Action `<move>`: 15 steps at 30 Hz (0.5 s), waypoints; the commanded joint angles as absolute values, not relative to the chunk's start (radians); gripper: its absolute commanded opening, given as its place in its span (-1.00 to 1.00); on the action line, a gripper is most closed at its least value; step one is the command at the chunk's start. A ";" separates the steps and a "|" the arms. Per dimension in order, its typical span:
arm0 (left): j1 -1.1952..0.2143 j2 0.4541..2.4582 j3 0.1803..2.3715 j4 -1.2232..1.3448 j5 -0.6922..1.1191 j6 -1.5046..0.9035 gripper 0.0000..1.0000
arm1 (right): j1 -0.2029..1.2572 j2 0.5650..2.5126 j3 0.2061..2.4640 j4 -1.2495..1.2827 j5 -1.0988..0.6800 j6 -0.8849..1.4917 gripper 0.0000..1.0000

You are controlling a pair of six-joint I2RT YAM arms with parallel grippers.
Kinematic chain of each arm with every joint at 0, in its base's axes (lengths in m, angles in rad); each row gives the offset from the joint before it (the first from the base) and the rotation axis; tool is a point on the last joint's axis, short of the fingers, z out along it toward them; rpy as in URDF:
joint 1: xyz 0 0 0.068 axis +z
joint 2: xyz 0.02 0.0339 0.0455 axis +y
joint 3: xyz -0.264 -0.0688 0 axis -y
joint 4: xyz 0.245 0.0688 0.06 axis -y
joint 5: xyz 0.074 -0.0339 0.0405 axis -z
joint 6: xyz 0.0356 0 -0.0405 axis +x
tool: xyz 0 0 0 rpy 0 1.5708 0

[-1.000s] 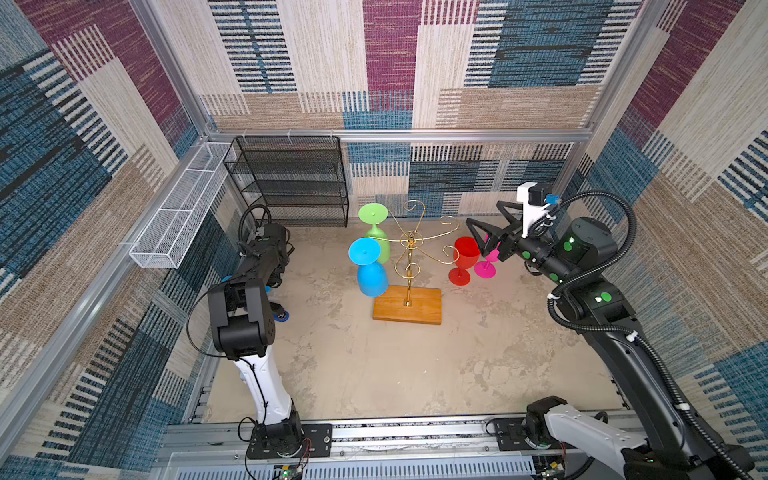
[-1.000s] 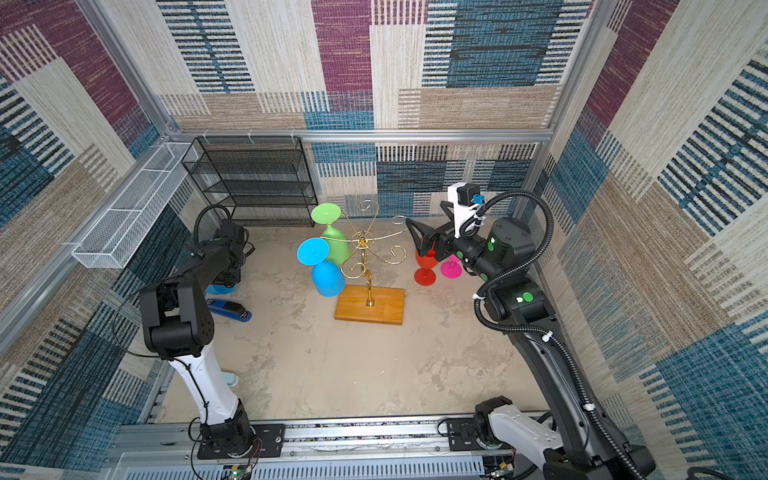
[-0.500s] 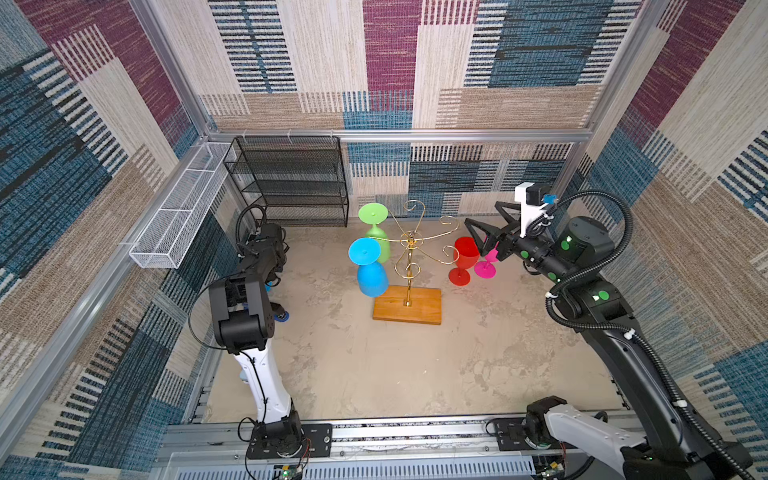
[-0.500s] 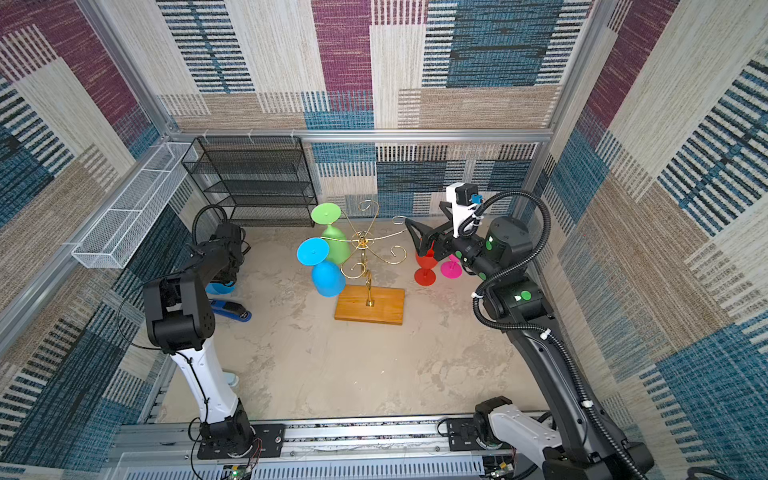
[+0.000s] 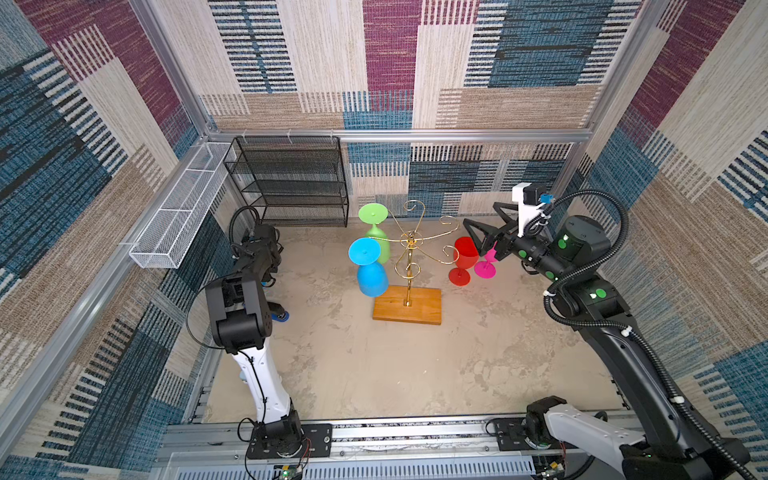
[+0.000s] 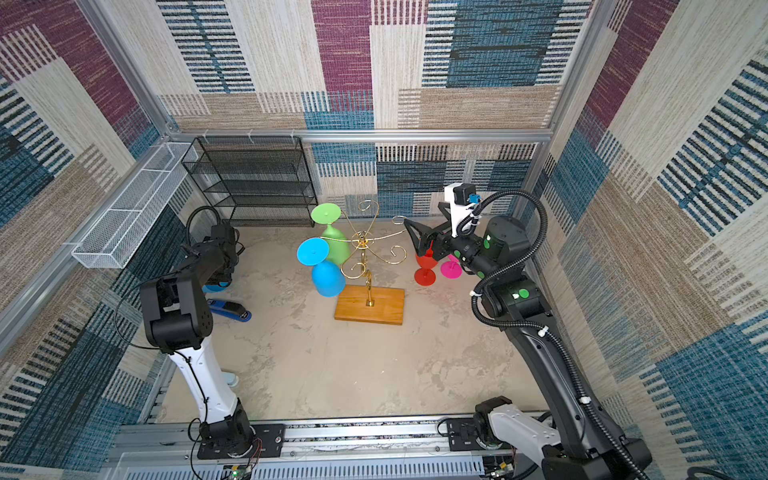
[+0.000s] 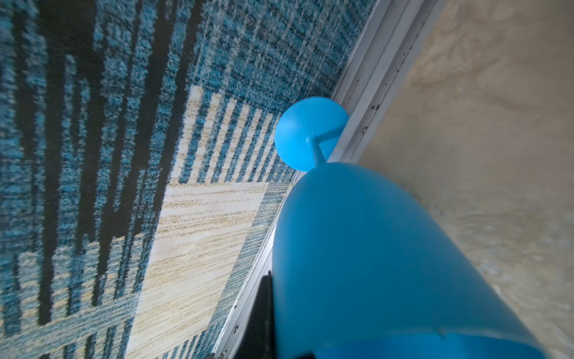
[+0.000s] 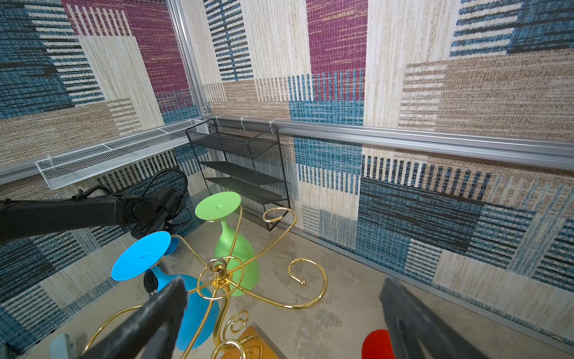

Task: Take the wine glass off the wine glass rack
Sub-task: Pick up the wine glass from the top-left of the table.

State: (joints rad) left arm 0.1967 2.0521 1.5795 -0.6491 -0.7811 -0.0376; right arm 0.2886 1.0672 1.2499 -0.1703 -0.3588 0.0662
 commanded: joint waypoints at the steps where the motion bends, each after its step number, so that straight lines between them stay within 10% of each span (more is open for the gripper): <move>1: 0.194 2.007 1.575 -0.684 -0.731 -0.024 -1.00 | 0.288 1.073 1.253 -0.140 -0.366 0.067 0.99; 15: 0.191 1.825 1.626 -0.892 -0.525 -0.018 -1.00 | 0.288 1.091 1.262 -0.112 -0.389 0.067 0.99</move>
State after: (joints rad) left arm 0.1932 1.8603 1.6119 -0.8001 -0.6167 -0.0044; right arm 0.2886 1.0889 1.2510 -0.1547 -0.3702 0.0662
